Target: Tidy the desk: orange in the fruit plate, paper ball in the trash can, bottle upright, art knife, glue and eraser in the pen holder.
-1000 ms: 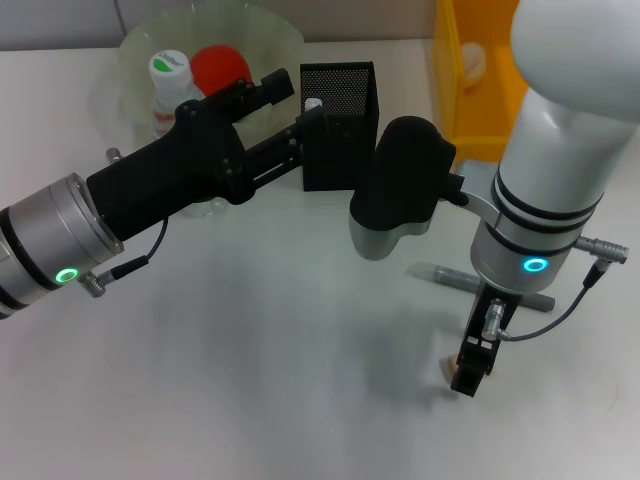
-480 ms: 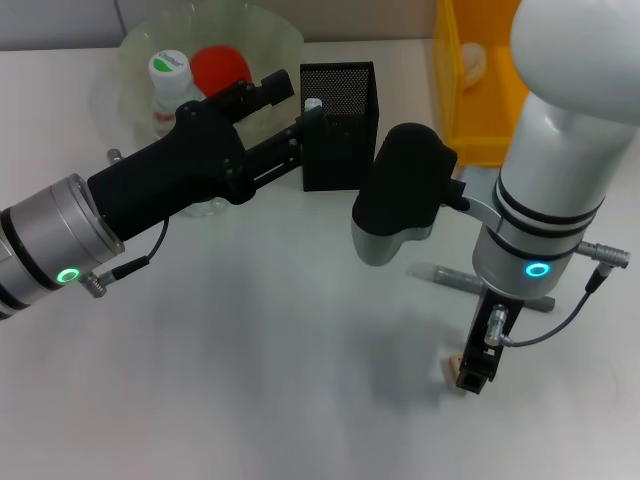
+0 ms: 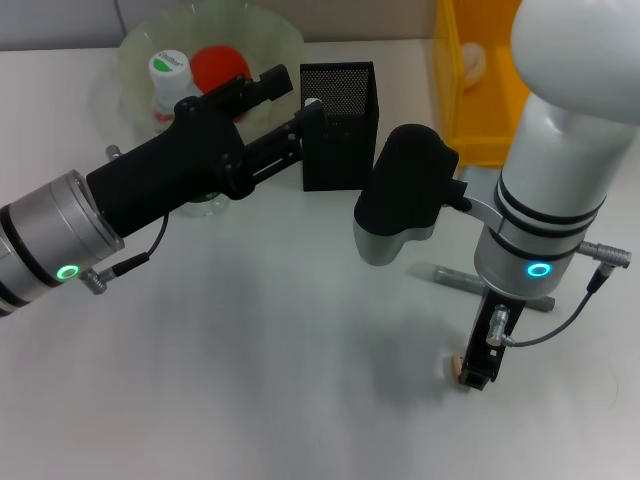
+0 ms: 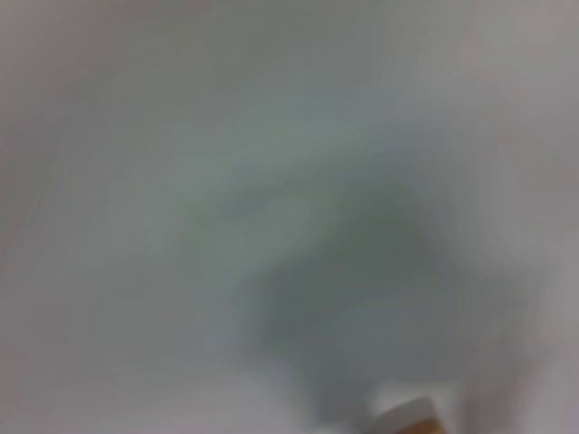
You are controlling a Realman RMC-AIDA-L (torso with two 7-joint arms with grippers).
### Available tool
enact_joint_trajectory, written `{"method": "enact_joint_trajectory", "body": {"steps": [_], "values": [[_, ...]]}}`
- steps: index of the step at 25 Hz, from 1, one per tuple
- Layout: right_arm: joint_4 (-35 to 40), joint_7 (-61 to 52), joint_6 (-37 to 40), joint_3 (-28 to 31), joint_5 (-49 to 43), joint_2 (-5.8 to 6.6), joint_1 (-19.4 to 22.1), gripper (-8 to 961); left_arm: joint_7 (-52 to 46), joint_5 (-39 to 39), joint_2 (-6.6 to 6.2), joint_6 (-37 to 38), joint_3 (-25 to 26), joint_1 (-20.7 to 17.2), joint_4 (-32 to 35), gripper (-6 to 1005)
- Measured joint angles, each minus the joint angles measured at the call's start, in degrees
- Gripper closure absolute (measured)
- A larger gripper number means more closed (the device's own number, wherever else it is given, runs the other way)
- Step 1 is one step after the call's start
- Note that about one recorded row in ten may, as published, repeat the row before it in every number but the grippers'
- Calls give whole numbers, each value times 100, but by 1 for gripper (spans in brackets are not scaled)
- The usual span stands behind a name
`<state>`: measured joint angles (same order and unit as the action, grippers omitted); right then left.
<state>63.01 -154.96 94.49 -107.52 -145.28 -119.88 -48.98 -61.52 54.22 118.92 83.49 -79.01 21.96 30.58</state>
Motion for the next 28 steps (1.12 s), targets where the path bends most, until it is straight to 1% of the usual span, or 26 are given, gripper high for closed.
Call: {"method": "enact_joint_trajectory", "body": {"steps": [8,14,19,22,25,28], "values": [[34,95,-1,68,0,1,14,599,0,-6,0,0,0,1,0,347],[60,181,-25,254,0,16,45,674,0,-17,4,30,0,2,0,348],[218,193,-59,350,-13,15,88,688,0,-18,8,42,0,1,0,348],[596,207,-95,791,-81,36,268,692,0,-19,9,42,0,-7,0,347],[1031,324,-271,1409,-113,51,481,691,5,-44,7,40,4,-18,0,347],[1292,455,-504,2029,-123,58,619,690,14,-58,5,40,6,-22,0,347]]}}
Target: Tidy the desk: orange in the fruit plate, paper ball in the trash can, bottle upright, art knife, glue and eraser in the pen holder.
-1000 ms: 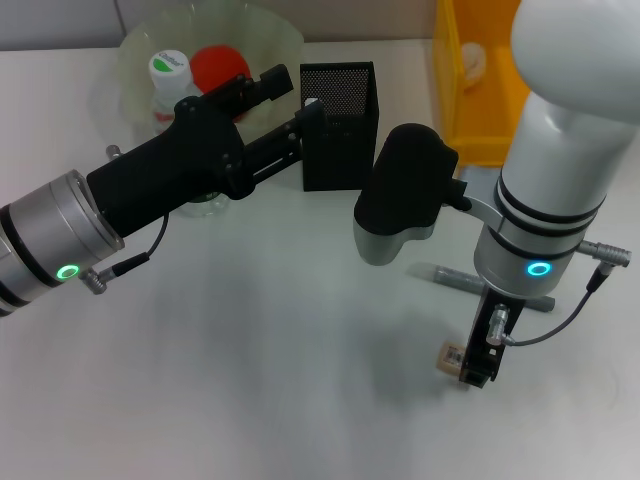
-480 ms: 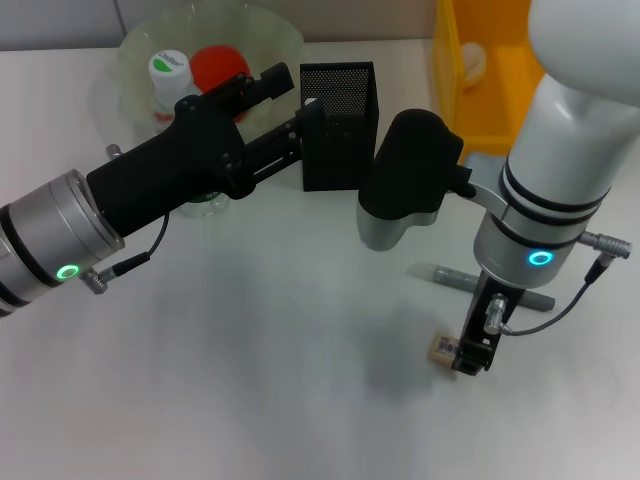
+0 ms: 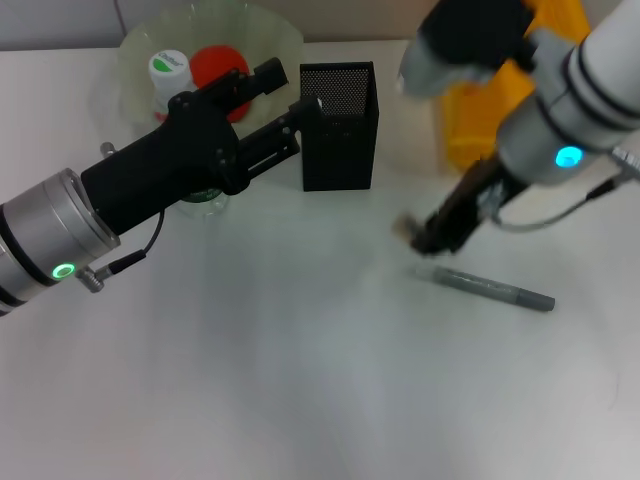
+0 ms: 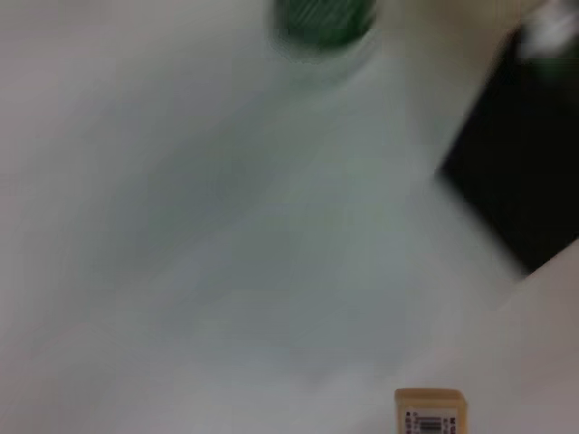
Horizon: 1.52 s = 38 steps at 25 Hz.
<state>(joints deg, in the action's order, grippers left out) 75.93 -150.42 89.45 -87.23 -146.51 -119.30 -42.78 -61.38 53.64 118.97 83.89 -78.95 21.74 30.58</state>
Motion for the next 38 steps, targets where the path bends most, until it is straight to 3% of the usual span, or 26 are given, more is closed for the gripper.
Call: {"method": "enact_joint_trajectory", "body": {"steps": [7,11,19,29,35,38], "values": [[38,206,-1002,885,6,4,2,688,51,-99,-14,51,3,-19,1,348],[-106,327,-1497,904,-5,4,-186,687,53,-104,-22,63,53,-22,0,348],[-1247,485,-2039,893,-11,7,-1042,685,56,-109,-23,120,83,-58,-9,347],[-2201,670,-2839,759,-6,-14,-1512,682,77,-109,-23,157,77,-133,-9,348],[-2649,775,-3116,748,33,-30,-1688,555,119,-109,-15,170,79,-178,-16,348],[-2442,778,-2939,749,36,-32,-1572,503,119,-109,-20,182,81,-219,-17,347]]}}
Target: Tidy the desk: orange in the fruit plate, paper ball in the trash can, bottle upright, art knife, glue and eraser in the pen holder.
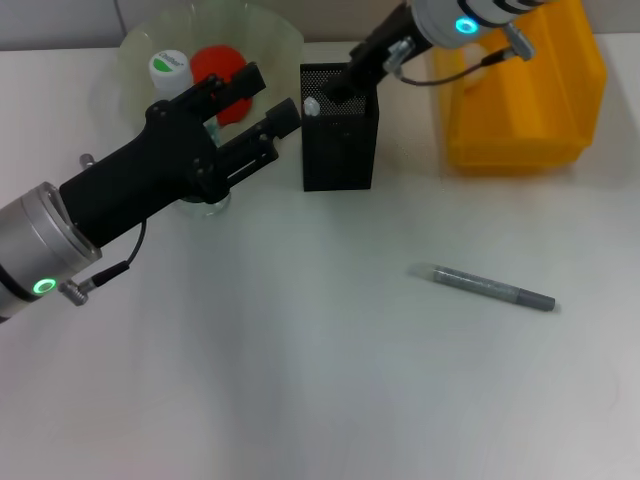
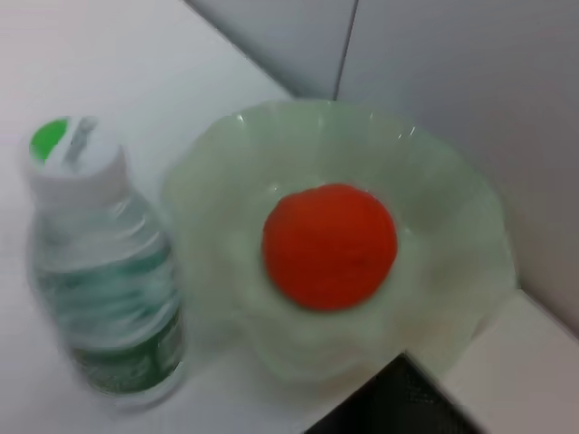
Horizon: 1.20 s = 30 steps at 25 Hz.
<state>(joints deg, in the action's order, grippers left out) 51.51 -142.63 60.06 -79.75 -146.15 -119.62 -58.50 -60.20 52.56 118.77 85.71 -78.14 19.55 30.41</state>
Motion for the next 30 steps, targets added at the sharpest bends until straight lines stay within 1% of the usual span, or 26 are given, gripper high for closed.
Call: {"method": "enact_joint_trajectory", "body": {"steps": [2,5,7,8,11,15,17,20,30], "values": [[439,12,495,-1,1,2,214,468,0,1,-1,32,0,-13,0,347],[1286,81,1411,-4,3,14,698,416,0,1,-3,85,0,-28,0,347],[1729,127,1876,-38,4,15,1050,381,6,0,-3,91,0,-34,0,347],[1891,165,2098,-70,5,17,1231,382,9,0,-5,92,1,-40,0,348],[2151,416,2534,-132,5,26,1666,385,15,0,-11,107,1,-42,0,348],[2151,865,2829,-135,-7,26,2086,390,17,0,-12,142,0,-41,0,348],[2045,1007,2835,-130,-23,26,2207,394,17,0,-12,143,1,-40,-8,347],[1874,1076,2771,-107,-31,33,2271,402,14,0,-12,163,1,-39,-16,347],[1491,1110,2575,-131,-336,30,2211,428,13,0,-21,228,1,-75,-63,347]]}}
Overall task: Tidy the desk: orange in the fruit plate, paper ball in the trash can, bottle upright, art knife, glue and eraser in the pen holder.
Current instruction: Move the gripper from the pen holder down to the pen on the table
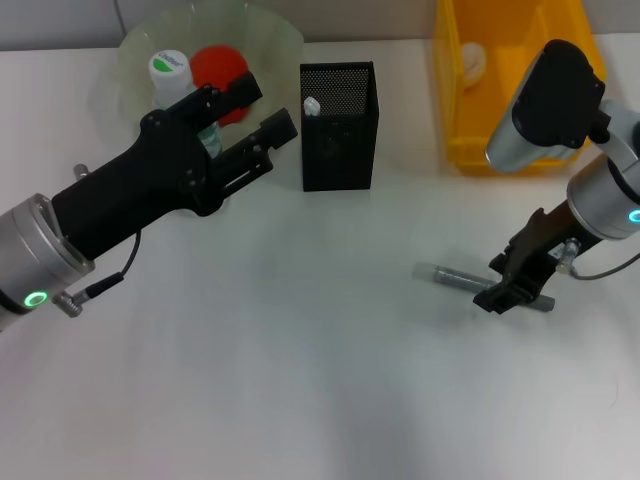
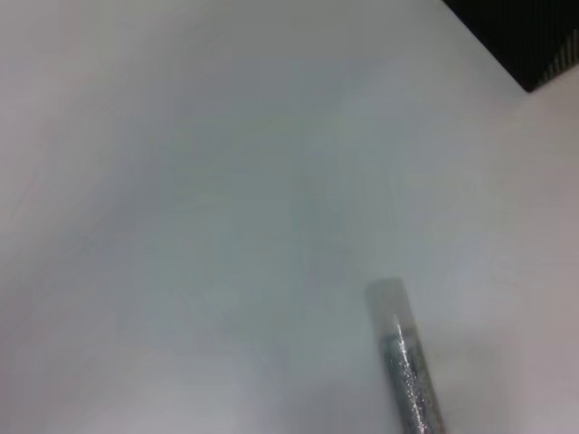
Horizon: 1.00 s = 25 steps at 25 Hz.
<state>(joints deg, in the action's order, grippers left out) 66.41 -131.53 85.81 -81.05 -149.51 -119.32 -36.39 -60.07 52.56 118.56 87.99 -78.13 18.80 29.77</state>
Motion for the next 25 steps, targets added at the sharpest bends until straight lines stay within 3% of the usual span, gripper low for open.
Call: {"method": "enact_joint_trajectory", "body": {"steps": [7,12,18,21,25], "values": [[-231,2,-11,2,-83,-4,-119,447,-3,0,0,0,0,-33,0,347],[-432,-13,-62,3,-236,-4,-207,572,-3,0,0,-1,0,-34,0,347],[-459,1,-140,2,-237,-4,-220,562,2,0,5,-35,0,-20,-7,348],[-462,11,-165,2,-227,-4,-219,661,3,0,10,-42,0,-3,-7,348],[-529,18,-167,2,-217,-4,-224,688,4,0,17,-44,0,5,-7,348]]}}
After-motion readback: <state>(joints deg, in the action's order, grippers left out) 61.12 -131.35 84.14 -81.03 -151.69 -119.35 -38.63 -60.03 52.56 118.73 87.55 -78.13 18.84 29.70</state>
